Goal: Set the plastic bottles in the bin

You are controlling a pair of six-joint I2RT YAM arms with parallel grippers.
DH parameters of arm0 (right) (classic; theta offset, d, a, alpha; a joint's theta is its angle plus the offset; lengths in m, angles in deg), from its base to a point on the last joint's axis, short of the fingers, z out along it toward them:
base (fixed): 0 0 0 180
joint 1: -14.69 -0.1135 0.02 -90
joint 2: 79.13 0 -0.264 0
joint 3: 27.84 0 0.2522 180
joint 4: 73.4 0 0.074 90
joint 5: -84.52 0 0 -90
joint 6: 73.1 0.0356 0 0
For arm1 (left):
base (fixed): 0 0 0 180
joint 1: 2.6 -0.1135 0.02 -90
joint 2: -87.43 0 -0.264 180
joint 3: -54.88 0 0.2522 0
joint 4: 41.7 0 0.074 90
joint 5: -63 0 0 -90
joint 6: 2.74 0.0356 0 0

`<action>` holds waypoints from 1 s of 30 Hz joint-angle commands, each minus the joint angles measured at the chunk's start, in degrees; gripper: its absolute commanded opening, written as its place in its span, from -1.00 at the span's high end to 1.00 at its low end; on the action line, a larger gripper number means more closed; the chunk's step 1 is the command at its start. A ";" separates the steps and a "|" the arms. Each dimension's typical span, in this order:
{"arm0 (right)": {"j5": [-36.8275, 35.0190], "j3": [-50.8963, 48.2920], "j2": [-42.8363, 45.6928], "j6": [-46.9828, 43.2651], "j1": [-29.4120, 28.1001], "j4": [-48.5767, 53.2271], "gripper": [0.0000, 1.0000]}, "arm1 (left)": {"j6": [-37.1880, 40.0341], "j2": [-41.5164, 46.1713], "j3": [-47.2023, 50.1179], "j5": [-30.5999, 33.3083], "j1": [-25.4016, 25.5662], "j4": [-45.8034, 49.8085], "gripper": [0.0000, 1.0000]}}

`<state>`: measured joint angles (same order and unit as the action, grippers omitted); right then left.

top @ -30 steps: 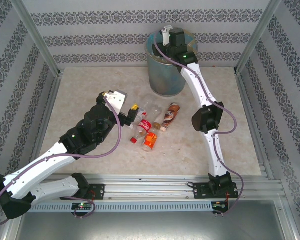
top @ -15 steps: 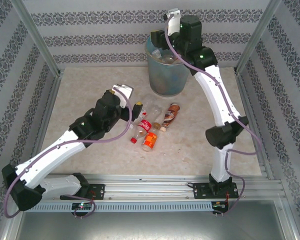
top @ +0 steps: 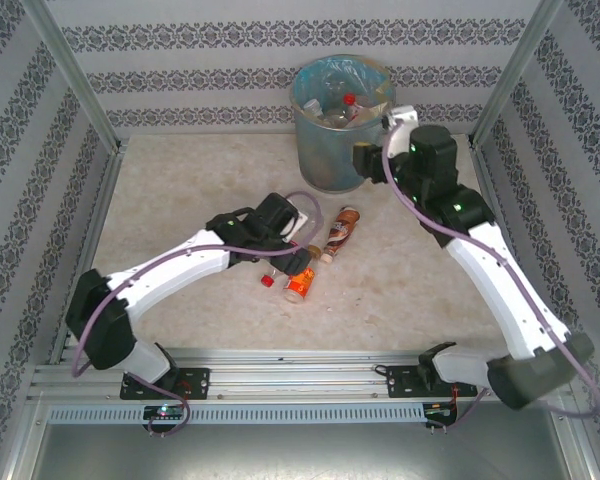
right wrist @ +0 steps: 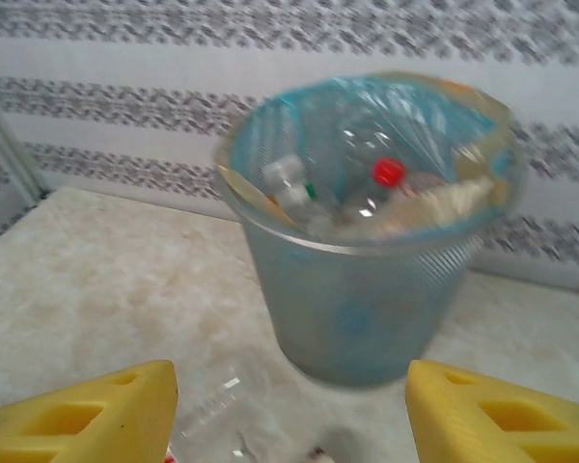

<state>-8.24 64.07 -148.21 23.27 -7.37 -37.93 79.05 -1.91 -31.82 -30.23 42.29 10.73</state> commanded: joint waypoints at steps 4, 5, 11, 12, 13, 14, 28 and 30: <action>-4.91 -6.37 8.13 2.85 2.12 -1.40 -0.31 | -2.23 -6.45 -3.85 -3.95 3.64 6.56 -0.68; -4.95 -6.64 8.81 2.62 2.29 -1.25 -0.31 | -2.32 -7.49 -4.11 -4.27 3.94 6.71 -0.67; -4.49 -7.45 10.24 2.85 2.40 -1.06 -0.32 | -2.60 -12.92 -5.46 -4.48 5.28 8.97 -0.61; -4.08 -7.64 10.24 3.08 2.40 -1.15 -0.32 | -2.60 -13.41 -5.25 -4.40 5.43 8.74 -0.61; -3.70 -7.88 10.12 3.33 2.37 -1.15 -0.32 | -2.68 -13.91 -4.94 -4.51 5.48 8.53 -0.61; -3.31 -8.01 9.93 3.60 2.38 -1.19 -0.33 | -2.81 -14.60 -4.84 -4.51 5.56 8.43 -0.60; -1.21 -7.31 8.95 3.37 2.12 -0.65 -0.34 | -3.44 -21.79 -5.22 -3.83 6.00 7.27 -0.55; -1.51 -7.56 9.29 2.99 2.23 -0.61 -0.34 | -3.03 -22.13 -5.60 -3.82 6.05 7.49 -0.45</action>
<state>-10.32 56.53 -139.42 26.84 -5.29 -38.43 76.34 -23.64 -36.15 -34.12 47.68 16.50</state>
